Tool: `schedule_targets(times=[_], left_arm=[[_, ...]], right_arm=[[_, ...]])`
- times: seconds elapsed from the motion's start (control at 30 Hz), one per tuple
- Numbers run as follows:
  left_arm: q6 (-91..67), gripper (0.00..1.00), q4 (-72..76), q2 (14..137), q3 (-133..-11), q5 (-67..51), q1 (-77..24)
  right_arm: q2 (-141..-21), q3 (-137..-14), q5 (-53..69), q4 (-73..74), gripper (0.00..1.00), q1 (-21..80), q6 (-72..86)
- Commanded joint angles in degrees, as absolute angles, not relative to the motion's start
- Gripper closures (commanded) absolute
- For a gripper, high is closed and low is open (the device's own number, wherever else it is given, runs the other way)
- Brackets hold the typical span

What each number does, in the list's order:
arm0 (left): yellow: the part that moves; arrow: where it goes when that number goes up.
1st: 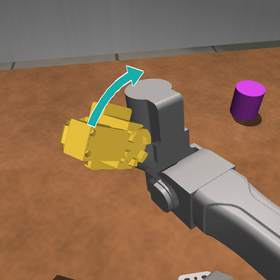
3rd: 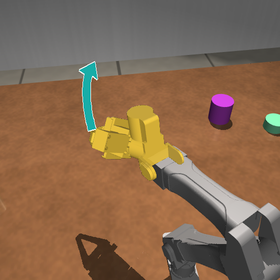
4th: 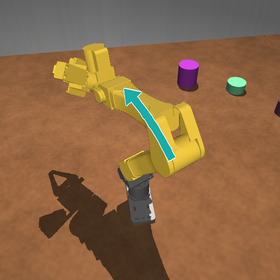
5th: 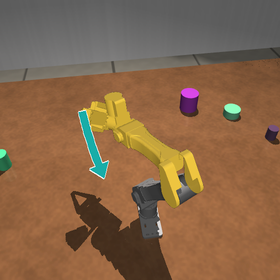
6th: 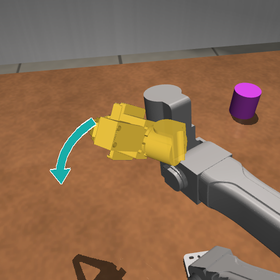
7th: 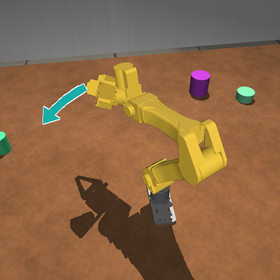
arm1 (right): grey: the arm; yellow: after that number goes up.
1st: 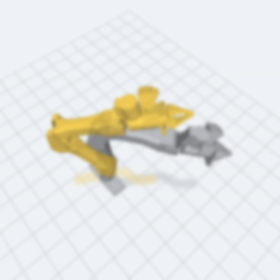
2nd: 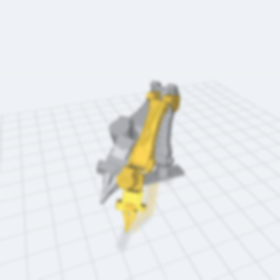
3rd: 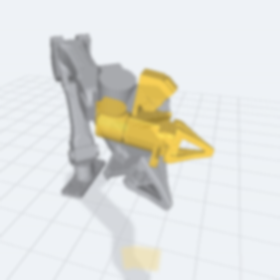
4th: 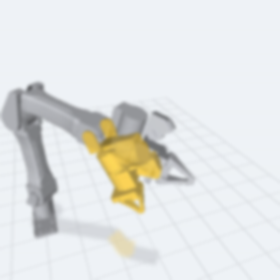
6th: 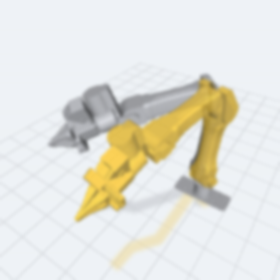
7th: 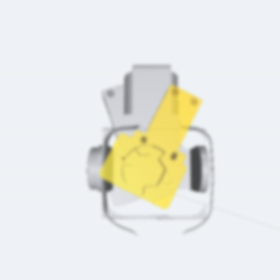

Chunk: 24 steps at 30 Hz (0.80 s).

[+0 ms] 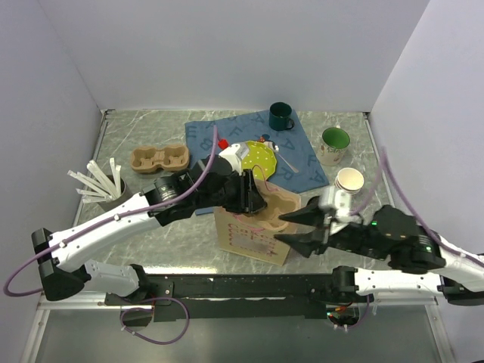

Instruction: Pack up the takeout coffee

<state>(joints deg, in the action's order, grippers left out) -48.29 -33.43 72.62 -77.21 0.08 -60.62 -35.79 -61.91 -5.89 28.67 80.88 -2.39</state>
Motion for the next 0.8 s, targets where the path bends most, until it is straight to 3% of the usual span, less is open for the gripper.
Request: schedule_targets(times=[0.0,0.33,0.47,0.77], left_arm=[[-47.8,0.83,-35.1,73.8,-80.6,2.5,-60.9],[-47.5,0.83,-38.1,74.6,-82.4,6.3,-62.0],[-46.9,0.84,-38.8,75.1,-83.1,7.7,-62.5],[-45.4,0.84,-40.1,76.8,-85.3,10.4,-63.7]], right_arm=[[-32.4,-64.2,-15.1,27.9,0.46,81.2,-0.2],[-37.5,-70.7,-47.9,46.4,0.47,81.2,18.1],[-41.9,-73.7,-51.2,58.4,0.47,81.2,33.4],[-46.6,-75.0,-53.9,69.4,0.52,80.9,54.2]])
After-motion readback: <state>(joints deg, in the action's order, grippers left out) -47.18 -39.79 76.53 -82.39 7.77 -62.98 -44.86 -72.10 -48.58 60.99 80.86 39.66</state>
